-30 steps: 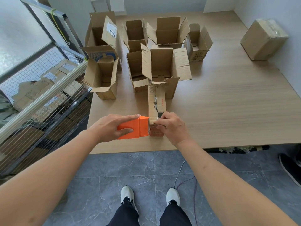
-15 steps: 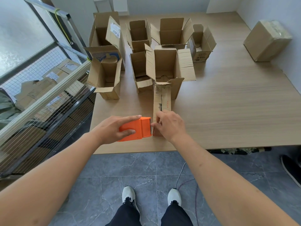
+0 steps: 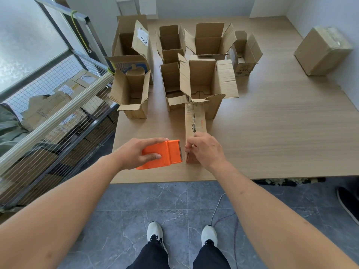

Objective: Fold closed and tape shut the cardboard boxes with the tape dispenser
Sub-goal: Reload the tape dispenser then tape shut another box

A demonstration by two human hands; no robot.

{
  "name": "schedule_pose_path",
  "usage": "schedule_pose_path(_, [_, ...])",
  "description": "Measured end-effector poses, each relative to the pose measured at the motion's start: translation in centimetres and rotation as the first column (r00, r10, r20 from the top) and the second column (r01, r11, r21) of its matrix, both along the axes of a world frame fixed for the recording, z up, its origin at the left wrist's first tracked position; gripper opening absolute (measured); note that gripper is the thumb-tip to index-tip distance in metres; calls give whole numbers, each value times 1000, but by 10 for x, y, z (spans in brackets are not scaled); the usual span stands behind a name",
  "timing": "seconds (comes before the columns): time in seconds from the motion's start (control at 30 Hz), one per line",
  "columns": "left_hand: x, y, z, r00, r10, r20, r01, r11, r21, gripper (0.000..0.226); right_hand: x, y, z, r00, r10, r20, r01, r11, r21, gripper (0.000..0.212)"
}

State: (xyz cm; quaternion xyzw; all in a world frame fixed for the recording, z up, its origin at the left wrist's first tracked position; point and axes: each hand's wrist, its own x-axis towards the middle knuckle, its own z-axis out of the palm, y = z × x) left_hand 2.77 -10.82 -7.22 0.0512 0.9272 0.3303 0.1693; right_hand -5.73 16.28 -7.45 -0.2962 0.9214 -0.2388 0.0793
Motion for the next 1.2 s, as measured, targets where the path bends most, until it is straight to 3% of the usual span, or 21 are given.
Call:
schedule_pose_path(0.4, [2,-4,21,997,24,75,-22,999,-27,57,0,1,2,1000,-4,13,4,1000,2,8])
schedule_pose_path(0.67, [-17,23,23,995,92,43,-77,958,-276,58,6,-5,0,1000,16,-22,-16,1000,-3,14])
schedule_pose_path(0.9, [-47,57,51,977,161,136,-81,881,-466,62,8,-18,1,998,44,-47,-40,996,77,15])
schedule_pose_path(1.2, [-50,85,70,954,253,160,-137,845,-517,54,10,-17,2,999,34,-24,-30,990,140,9])
